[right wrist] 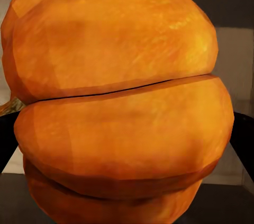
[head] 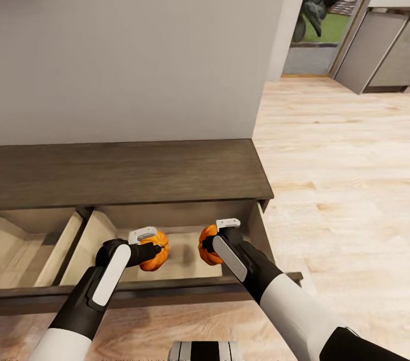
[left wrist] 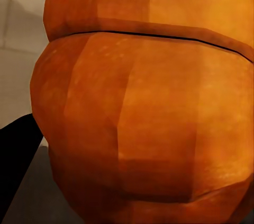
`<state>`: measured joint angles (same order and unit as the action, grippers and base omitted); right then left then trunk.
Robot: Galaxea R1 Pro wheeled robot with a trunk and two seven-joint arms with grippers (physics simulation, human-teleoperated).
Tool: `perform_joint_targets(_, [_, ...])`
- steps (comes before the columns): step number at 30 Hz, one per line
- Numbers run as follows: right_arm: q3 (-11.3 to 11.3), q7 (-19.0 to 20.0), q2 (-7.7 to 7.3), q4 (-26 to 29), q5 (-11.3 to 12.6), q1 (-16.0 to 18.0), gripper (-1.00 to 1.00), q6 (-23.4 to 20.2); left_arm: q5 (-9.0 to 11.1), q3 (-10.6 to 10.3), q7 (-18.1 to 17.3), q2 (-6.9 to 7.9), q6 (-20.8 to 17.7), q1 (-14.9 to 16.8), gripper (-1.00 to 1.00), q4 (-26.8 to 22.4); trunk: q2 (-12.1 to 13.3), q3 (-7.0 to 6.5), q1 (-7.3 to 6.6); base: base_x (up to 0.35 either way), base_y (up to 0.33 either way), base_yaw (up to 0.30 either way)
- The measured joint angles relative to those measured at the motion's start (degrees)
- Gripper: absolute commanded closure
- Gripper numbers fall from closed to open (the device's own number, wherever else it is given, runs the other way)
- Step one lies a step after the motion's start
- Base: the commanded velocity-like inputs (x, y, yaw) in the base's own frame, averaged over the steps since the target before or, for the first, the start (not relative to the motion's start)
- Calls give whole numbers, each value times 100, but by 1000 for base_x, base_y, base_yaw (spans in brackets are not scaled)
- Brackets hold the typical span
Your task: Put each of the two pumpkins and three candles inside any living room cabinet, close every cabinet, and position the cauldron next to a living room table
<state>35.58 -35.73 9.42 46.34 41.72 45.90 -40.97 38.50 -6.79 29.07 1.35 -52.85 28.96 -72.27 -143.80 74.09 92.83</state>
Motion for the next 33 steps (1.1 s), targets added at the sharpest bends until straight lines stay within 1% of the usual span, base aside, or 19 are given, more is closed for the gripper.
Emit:
perform_joint_targets(8, [0, -7, 0, 9, 0, 0, 100, 0, -4, 7, -7, 0, 2, 0, 100, -8, -11, 177, 21, 0, 0, 0])
perform_joint_targets(12, [0, -9, 0, 10, -6, 2, 100, 3, 16, 22, -16, 1, 3, 1, 100, -9, -11, 178, 20, 0, 0, 0])
perform_joint_targets(13, [0, -9, 0, 10, -5, 1, -100, 3, 36, 23, -17, 0, 6, 1, 100, -9, -11, 178, 20, 0, 0, 0])
perform_joint_targets(20, [1, -14, 1, 9, -5, 1, -100, 5, 44, 41, -9, 8, 2, 1, 100, -10, -11, 178, 20, 0, 0, 0])
perform_joint_targets(21, [1, -14, 1, 8, -5, 1, -100, 5, 45, 45, -12, 8, 2, 1, -100, -9, -11, 178, 20, 0, 0, 0])
perform_joint_targets(33, [1, -14, 1, 3, -5, 1, -100, 5, 47, 66, -7, 9, 1, 1, -100, -15, -11, 178, 20, 0, 0, 0])
